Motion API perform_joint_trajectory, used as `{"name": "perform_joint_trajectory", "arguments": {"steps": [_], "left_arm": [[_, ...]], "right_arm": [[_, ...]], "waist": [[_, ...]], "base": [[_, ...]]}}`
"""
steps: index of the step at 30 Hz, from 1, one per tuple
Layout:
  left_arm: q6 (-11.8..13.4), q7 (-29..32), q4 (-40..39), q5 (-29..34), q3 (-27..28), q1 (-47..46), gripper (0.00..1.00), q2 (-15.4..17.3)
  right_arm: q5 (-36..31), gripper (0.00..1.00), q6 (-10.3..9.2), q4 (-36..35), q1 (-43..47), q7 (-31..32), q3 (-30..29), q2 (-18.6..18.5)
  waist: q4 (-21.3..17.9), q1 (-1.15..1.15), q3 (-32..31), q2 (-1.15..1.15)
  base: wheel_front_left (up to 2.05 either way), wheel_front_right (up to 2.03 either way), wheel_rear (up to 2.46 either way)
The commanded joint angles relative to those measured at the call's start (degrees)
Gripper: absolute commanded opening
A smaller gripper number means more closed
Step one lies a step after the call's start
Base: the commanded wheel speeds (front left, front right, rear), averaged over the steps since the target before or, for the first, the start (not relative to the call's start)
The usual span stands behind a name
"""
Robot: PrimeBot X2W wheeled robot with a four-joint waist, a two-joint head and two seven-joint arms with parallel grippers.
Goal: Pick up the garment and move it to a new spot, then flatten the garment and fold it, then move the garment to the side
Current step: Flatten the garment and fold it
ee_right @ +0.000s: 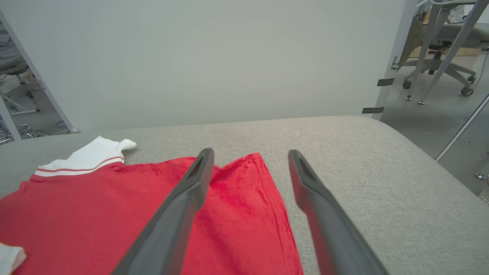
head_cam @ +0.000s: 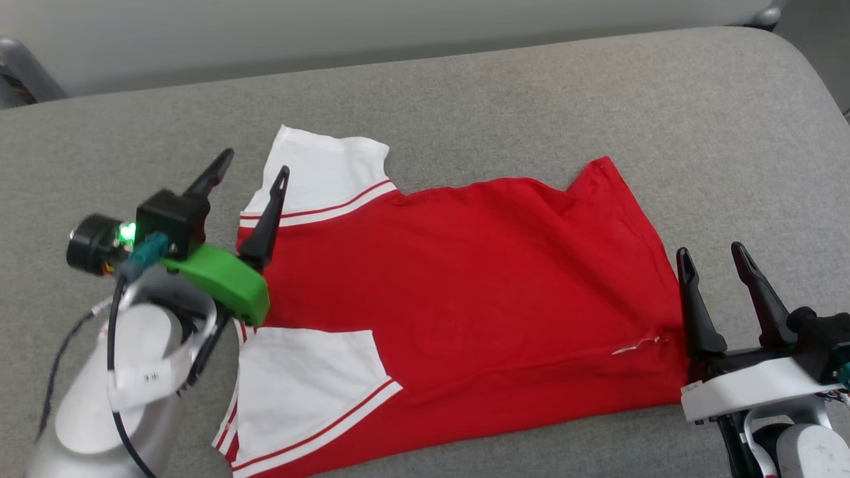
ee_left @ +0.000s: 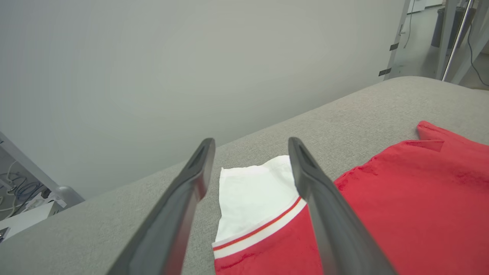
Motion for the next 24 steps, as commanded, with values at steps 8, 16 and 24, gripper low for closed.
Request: {"name": "perform_joint_trajectory", "arguments": {"steps": [8, 16, 24], "left_arm": [[-2.01, 27.72, 8.74, -10.23, -13.92, -25.93, 1.00, 11.79], [-2.03, 46.44, 13.22, -21.09, -29.16, -41.80, 1.00, 18.59], [-2.04, 48.06, 25.21, -21.55, -31.43, -48.02, 1.00, 19.25]], "right_arm": [[0.00, 1.00, -0.06, -0.45, -5.45, -1.60, 3.59, 0.87], [0.00, 1.00, -0.06, 1.62, -7.69, -3.47, 4.91, 1.84], [0.58, 1.00, -0.06, 3.52, -9.94, -4.96, 6.59, 2.48]], "waist": [[-8.66, 0.00, 11.76, 0.00], [-11.11, 0.00, 16.32, 0.00], [-12.82, 0.00, 19.14, 0.00]], "base": [[0.00, 0.00, 0.00], [0.00, 0.00, 0.00], [0.00, 0.00, 0.00]]}}
